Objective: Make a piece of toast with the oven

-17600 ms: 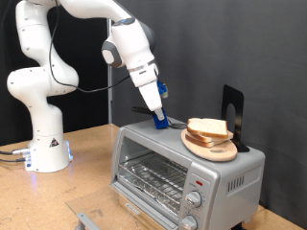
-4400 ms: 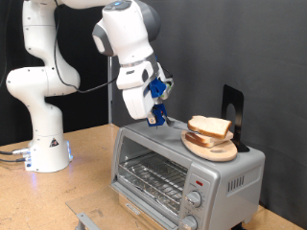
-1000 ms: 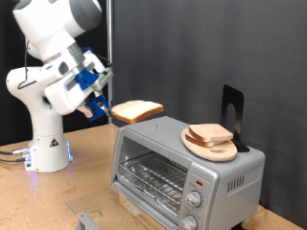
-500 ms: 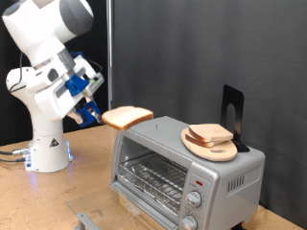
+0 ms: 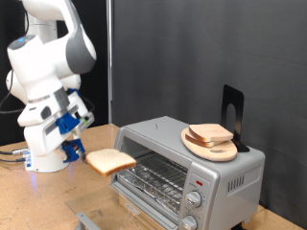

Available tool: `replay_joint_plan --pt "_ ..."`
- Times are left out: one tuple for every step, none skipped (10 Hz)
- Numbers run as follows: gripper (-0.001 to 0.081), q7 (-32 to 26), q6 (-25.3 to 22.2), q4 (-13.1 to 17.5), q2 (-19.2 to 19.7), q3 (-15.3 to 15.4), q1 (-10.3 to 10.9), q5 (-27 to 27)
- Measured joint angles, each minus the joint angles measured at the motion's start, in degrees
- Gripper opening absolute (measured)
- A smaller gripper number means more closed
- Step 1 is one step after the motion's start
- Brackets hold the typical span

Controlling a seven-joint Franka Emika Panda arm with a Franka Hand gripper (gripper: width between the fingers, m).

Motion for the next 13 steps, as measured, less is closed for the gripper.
replay_joint_plan --pt "0.049 -0.9 1.9 -0.1 2.1 -0.1 0.0 0.7" --pt "0.049 -1.4 2.9 0.4 3.9 -0.1 0.0 1.2" --pt "0.049 -1.4 2.8 0.4 3.8 -0.1 0.0 1.2" --pt "0.049 -2.6 1.3 0.6 3.8 -0.1 0.0 -0.1" --pt "0.049 -4.8 -0.3 1.0 3.9 0.1 0.1 -1.1" --pt "0.049 -5.9 -1.9 1.9 4.1 0.6 0.3 -2.5" --pt "0.049 -5.9 -3.6 3.2 4.6 1.4 0.6 -3.9" --pt "0.049 -5.1 -5.3 5.0 5.6 2.5 0.9 -5.2" --pt "0.049 -3.1 -6.4 6.8 6.8 3.9 1.2 -7.1" --pt "0.049 -0.3 -7.0 8.4 8.0 5.4 1.7 -9.4" --pt "0.049 2.4 -7.2 9.8 9.2 7.0 2.2 -11.3" --pt "0.049 4.6 -7.2 10.9 10.3 8.4 2.9 -12.7" --pt "0.049 6.1 -6.9 11.8 11.2 9.7 3.6 -13.2"
